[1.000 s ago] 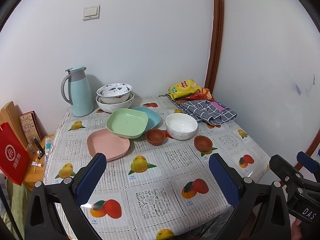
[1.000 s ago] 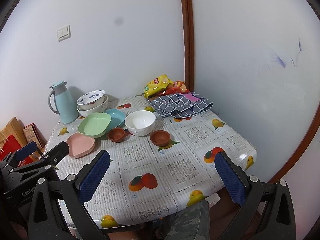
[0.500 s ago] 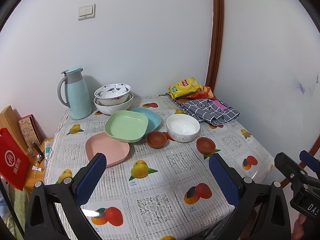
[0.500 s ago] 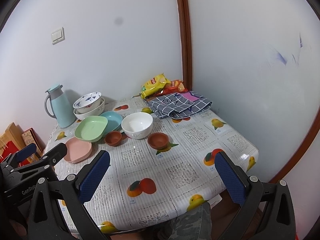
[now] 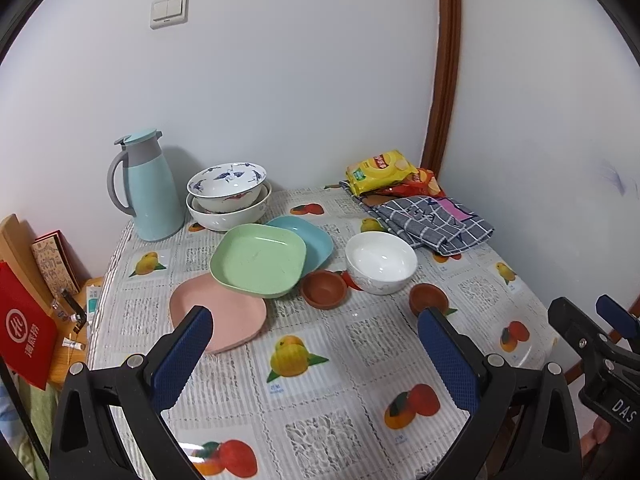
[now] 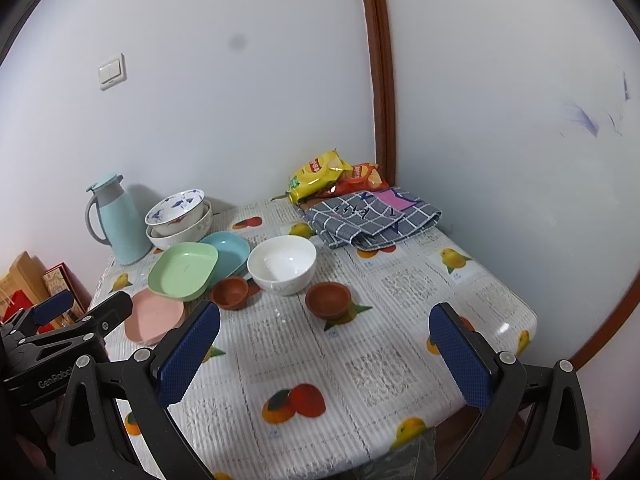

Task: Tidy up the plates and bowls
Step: 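Move both grippers forward to the rim of the light green plate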

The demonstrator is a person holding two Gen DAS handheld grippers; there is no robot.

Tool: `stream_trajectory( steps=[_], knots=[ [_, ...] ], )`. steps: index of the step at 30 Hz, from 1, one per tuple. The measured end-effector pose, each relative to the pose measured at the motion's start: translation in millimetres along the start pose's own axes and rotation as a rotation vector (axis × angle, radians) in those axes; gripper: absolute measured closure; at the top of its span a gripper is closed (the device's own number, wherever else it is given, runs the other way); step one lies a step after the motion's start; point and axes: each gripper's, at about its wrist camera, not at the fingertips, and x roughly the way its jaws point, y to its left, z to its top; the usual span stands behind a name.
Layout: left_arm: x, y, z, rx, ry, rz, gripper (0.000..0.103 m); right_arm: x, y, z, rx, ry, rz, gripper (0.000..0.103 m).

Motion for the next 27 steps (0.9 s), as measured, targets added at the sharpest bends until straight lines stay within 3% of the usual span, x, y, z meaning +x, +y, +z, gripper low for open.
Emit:
stream_trajectory(
  steps=[14,22,27],
  knots=[
    [43.5,41.8,25.2,-0.057,0.025,0.079,0.000,61.5,15.7,31.8,0.094,0.006,0.153,0.000],
    [79.5,84.1,34.3,-0.115,0.087,0.119,0.001,106.8,44.3,51.2,-0.028,0.059,0.129,0.000],
    [99.8,100.7,35.2,-0.146,0.123,0.135,0.001,139.6,62.5,56.5,-0.055,0.114,0.175,0.000]
  ],
)
